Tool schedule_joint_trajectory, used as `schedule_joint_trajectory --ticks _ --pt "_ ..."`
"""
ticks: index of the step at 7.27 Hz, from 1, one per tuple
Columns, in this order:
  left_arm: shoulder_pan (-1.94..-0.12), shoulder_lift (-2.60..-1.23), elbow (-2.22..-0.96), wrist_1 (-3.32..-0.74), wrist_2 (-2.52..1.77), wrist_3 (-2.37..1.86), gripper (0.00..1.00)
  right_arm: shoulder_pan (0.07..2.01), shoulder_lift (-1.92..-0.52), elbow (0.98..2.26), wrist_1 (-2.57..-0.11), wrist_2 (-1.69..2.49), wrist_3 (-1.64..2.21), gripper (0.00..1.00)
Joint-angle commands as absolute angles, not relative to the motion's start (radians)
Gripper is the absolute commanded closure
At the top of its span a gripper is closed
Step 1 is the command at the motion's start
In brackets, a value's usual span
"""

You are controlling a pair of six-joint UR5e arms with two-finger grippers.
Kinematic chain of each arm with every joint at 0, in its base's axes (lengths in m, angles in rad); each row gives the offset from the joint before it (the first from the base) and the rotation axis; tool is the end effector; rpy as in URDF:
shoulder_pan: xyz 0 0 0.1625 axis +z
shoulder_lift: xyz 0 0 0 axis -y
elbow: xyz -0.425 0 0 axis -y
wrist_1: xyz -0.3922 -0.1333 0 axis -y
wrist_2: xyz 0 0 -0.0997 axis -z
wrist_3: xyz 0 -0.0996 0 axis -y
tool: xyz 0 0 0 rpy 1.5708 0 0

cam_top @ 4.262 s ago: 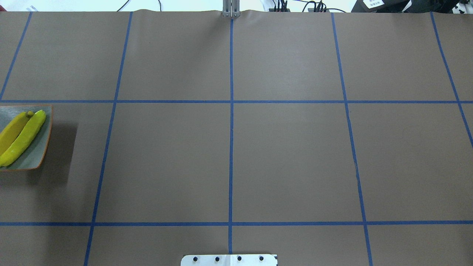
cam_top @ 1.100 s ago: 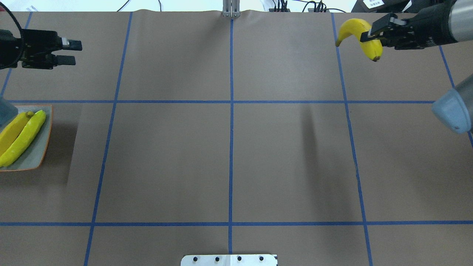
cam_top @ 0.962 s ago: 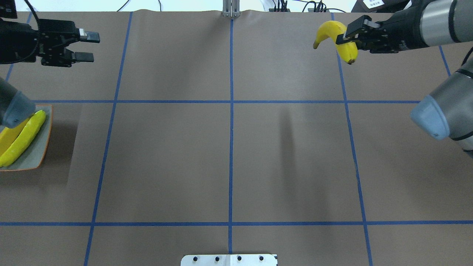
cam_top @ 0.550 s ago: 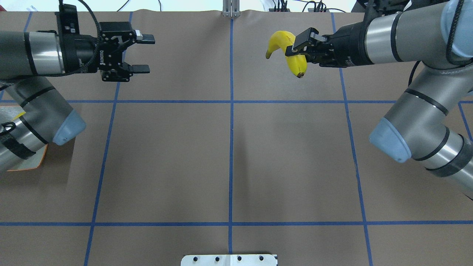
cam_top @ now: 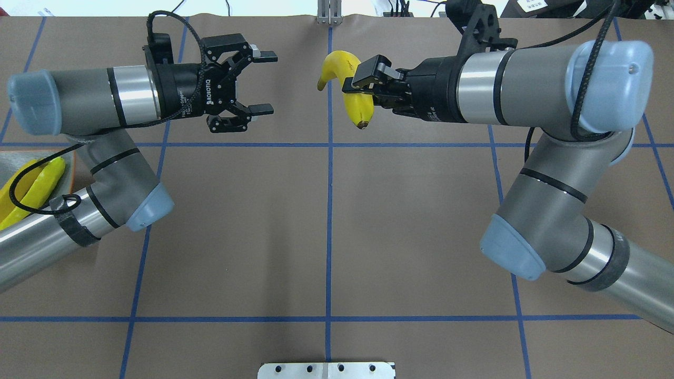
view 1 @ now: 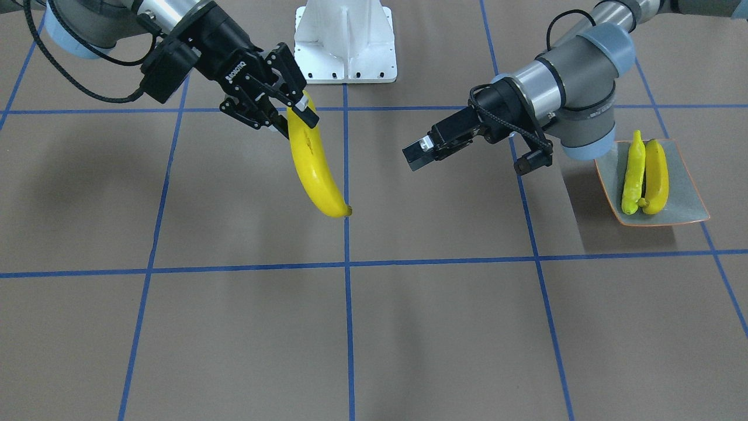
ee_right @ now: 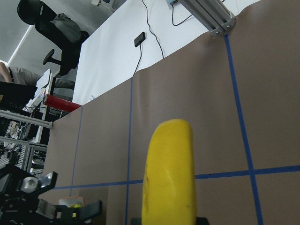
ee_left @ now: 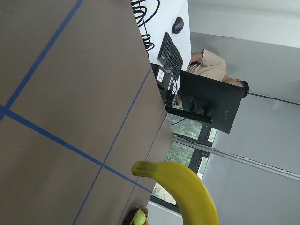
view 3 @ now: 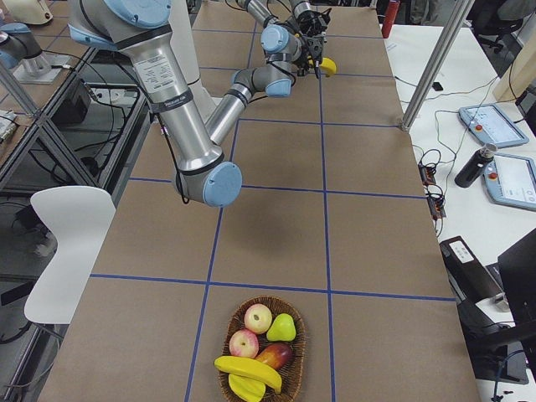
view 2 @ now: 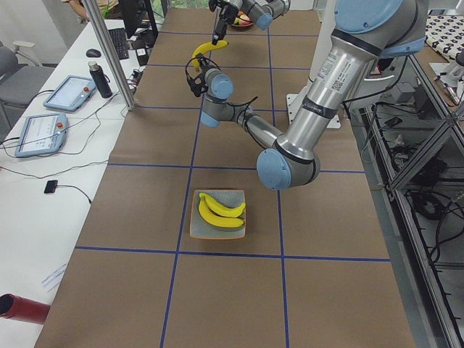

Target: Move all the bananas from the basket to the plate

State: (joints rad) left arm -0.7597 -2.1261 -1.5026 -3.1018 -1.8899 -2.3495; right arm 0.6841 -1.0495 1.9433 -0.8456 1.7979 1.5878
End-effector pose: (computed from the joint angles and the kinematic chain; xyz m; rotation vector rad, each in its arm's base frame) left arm 0.3740 -0.4960 0.2093 -0.2267 2.0443 -0.6593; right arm -0.3558 -0.4332 0.1211 0.3640 -1.5883 0.3566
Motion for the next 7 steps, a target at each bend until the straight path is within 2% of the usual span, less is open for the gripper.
schedule_joint_trajectory --ticks 1,7 --pt "-0.723 -2.148 -1.505 -3.1 -1.875 -2.414 0.0 0.612 -1.032 1.947 -0.789 1.705 1.608 1.0" --pt "-0.716 -2.152 -1.502 -3.077 -1.878 -2.411 0.0 0.6 -1.039 1.948 -0.926 1.689 1.397 1.0"
